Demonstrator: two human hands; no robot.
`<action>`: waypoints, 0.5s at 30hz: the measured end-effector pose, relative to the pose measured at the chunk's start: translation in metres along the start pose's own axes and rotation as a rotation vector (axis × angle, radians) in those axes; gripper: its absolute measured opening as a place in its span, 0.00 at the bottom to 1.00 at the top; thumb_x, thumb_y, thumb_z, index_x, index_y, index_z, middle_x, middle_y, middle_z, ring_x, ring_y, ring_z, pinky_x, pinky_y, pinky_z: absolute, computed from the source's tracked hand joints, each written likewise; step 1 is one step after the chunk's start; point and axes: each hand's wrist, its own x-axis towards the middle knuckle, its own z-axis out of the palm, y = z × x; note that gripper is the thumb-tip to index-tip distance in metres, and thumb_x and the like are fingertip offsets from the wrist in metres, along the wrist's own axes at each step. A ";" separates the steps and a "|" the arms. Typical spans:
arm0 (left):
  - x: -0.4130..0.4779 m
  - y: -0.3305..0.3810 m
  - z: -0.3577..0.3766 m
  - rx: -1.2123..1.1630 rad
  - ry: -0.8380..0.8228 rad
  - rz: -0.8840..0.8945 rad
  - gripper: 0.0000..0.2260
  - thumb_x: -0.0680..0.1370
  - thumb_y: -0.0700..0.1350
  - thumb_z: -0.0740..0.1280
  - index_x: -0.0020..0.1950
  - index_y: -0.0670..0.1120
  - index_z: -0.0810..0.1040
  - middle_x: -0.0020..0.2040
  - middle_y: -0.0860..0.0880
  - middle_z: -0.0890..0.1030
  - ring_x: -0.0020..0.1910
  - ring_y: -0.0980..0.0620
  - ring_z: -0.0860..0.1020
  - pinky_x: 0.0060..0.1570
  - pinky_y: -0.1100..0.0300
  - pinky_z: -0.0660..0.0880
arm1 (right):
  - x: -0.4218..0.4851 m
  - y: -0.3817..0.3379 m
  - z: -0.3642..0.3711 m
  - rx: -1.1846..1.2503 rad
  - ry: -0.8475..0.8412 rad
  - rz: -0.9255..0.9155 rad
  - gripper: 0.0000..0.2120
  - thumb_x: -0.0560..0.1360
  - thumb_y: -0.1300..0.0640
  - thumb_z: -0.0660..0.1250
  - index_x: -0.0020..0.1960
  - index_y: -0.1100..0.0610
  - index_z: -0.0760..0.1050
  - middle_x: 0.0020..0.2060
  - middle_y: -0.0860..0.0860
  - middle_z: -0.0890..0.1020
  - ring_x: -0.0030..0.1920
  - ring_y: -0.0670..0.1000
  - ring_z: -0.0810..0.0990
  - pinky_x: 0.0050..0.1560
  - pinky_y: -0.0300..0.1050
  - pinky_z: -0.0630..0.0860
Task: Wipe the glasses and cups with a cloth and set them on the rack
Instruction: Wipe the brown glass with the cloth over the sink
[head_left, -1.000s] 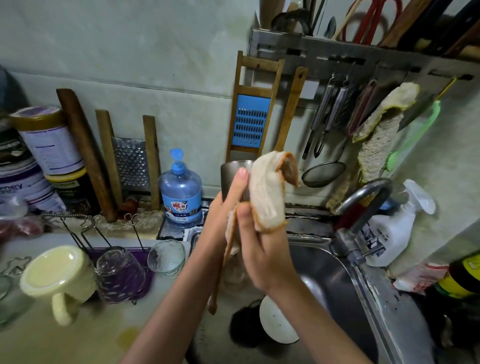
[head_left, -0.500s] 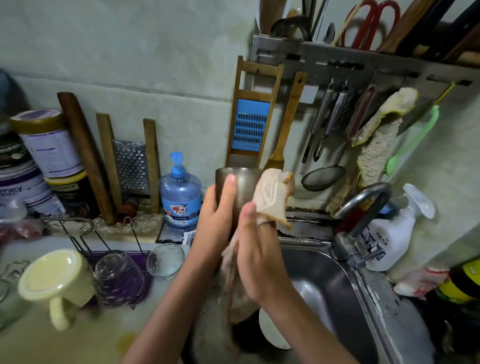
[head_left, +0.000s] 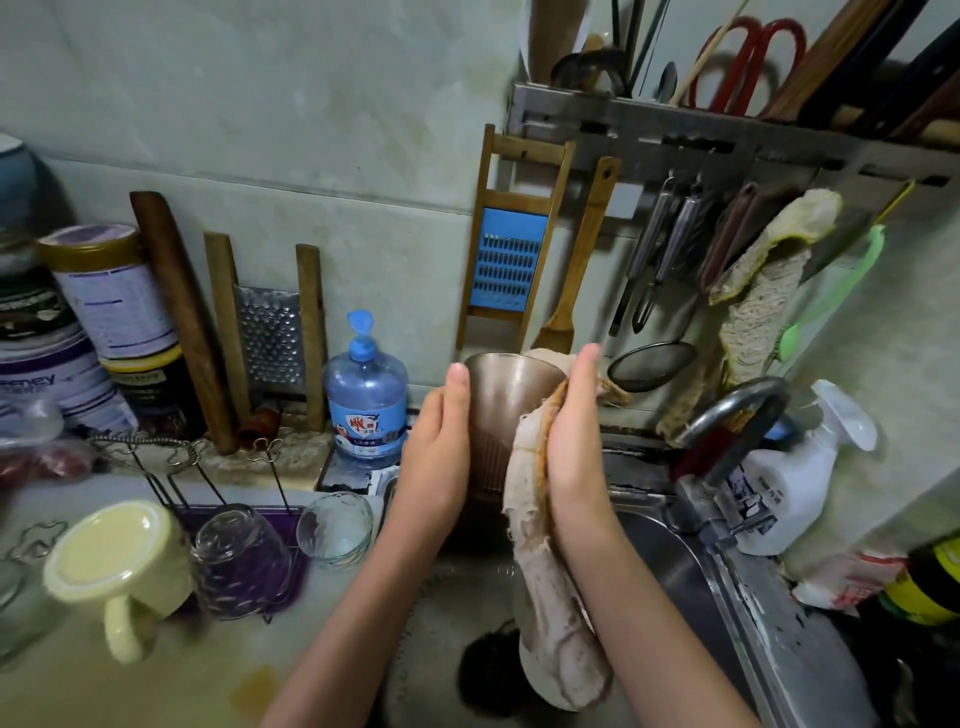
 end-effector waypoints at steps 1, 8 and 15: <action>-0.001 0.000 0.000 0.054 0.057 0.051 0.25 0.79 0.67 0.54 0.55 0.48 0.78 0.52 0.56 0.81 0.55 0.59 0.77 0.58 0.64 0.70 | -0.004 0.004 0.003 -0.044 0.008 -0.053 0.34 0.76 0.28 0.47 0.65 0.51 0.72 0.65 0.50 0.75 0.57 0.38 0.75 0.64 0.38 0.70; -0.014 0.011 0.005 0.017 -0.169 0.147 0.27 0.67 0.65 0.67 0.57 0.48 0.77 0.49 0.55 0.83 0.47 0.67 0.80 0.46 0.72 0.74 | -0.011 -0.006 0.000 -0.165 0.144 -0.288 0.29 0.80 0.39 0.43 0.34 0.50 0.75 0.34 0.46 0.80 0.41 0.47 0.79 0.49 0.44 0.74; -0.013 0.005 -0.009 -0.218 -0.520 -0.133 0.26 0.60 0.61 0.79 0.49 0.46 0.83 0.46 0.46 0.86 0.44 0.52 0.84 0.43 0.60 0.80 | 0.013 -0.025 -0.019 0.281 0.053 0.141 0.31 0.80 0.35 0.49 0.38 0.58 0.75 0.30 0.51 0.82 0.37 0.50 0.81 0.42 0.40 0.78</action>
